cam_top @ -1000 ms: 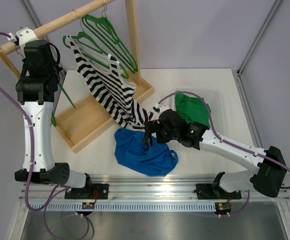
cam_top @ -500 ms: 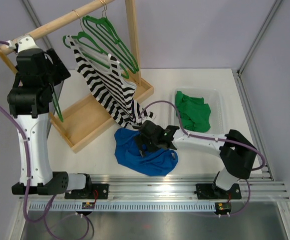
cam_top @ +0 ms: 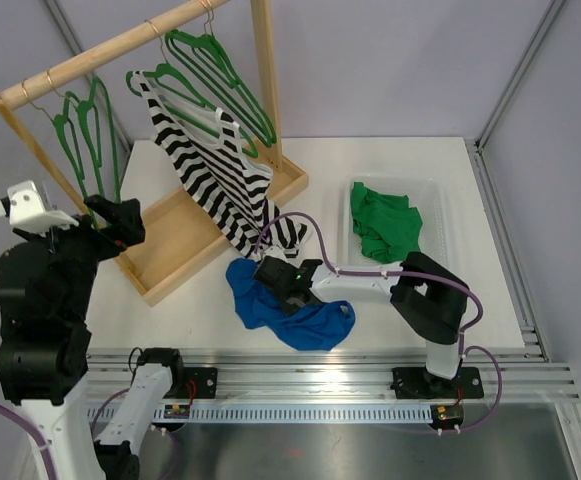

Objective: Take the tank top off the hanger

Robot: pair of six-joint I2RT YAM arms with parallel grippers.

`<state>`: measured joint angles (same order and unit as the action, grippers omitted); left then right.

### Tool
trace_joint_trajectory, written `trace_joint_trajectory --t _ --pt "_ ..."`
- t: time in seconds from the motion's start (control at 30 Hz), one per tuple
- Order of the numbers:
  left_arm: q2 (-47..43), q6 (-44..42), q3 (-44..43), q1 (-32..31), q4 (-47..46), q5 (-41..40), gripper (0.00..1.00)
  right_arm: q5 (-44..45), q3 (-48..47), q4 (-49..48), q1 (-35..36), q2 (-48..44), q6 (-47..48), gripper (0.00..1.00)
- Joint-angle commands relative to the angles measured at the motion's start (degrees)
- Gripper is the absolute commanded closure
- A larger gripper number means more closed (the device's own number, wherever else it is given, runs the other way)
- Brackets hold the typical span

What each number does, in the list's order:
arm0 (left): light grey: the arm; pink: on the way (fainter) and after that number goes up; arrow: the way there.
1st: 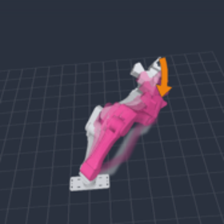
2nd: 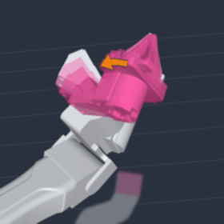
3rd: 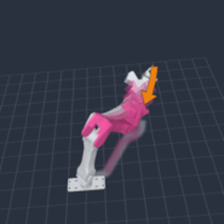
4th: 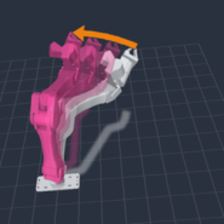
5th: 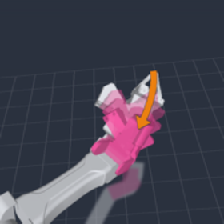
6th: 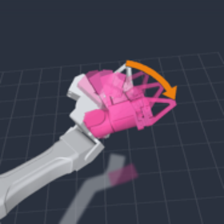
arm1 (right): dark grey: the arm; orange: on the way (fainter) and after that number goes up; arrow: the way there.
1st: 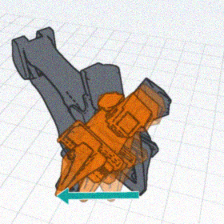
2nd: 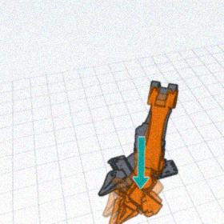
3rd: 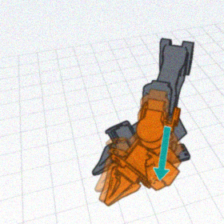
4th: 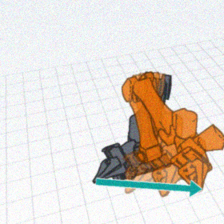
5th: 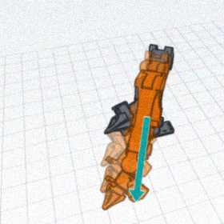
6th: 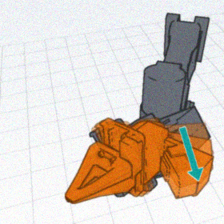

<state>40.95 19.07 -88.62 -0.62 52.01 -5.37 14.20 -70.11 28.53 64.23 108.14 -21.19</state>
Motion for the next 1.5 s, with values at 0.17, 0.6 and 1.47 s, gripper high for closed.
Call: trace_joint_trajectory --t 0.17,0.6,1.47 --pt "-6.9 -0.1 13.7 -0.9 -7.7 8.8 0.01 0.6 1.7 -1.9 0.8 -11.6 -0.3 1.00" --pt "-9.3 -2.8 24.9 -4.6 -10.3 27.1 0.01 18.9 -12.0 15.2 0.7 -28.9 0.8 1.00" --pt "-1.0 5.0 11.2 -4.6 -7.4 24.4 0.01 1.0 -7.7 10.8 -41.8 -24.4 4.3 0.97"
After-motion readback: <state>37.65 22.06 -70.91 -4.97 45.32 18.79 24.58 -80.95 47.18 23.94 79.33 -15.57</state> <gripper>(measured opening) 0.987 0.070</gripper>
